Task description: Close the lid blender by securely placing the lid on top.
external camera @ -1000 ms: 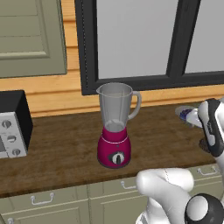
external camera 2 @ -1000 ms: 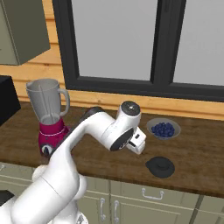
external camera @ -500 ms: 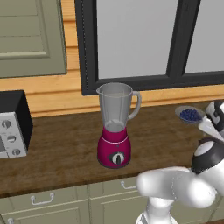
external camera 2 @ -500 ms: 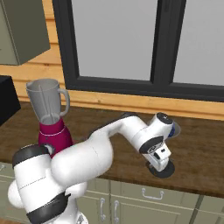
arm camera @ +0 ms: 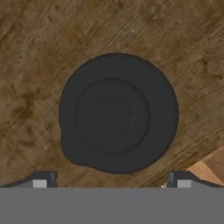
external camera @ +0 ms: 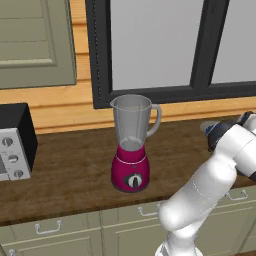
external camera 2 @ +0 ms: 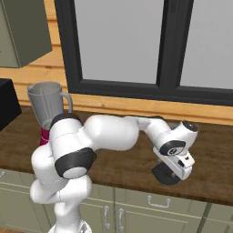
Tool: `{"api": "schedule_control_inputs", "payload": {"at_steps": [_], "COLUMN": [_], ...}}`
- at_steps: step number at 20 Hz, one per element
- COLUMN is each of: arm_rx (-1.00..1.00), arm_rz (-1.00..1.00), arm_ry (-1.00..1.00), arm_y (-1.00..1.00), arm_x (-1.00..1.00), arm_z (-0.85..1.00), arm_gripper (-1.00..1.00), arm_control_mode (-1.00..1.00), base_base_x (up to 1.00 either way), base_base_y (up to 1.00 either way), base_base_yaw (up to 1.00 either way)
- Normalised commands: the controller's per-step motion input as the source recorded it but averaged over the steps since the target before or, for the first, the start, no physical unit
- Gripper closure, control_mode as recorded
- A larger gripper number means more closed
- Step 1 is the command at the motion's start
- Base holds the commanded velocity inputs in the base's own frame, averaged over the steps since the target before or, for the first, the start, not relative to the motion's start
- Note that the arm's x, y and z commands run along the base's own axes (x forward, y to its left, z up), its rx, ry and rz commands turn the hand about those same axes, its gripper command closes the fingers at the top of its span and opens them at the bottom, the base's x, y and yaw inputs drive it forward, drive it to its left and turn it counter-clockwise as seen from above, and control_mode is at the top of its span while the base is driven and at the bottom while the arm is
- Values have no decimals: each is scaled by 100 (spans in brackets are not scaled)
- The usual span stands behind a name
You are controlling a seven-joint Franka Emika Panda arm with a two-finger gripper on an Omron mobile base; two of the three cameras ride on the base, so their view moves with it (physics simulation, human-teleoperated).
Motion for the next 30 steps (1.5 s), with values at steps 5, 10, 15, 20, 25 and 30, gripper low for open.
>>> {"api": "schedule_control_inputs", "payload": {"at_steps": [5,10,15,20,25,30], "arm_rx": [0,0,0,-2,-8,-7], "arm_rz": [0,0,-3,-5,-5,-8], "arm_ry": [3,0,0,0,-1,0], "arm_y": [-2,12,6,17,64,61], "arm_x": [44,2,1,-2,-54,-47], "arm_z": [-34,-35,-22,-42,-97,-100], "arm_gripper": [-100,-100,-100,-100,-100,100], "arm_control_mode": [-100,-100,-100,-100,-100,-100], "base_base_x": [0,0,0,0,0,0], "base_base_y": [0,0,0,0,0,0], "base_base_yaw": [0,0,0,0,0,0]}}
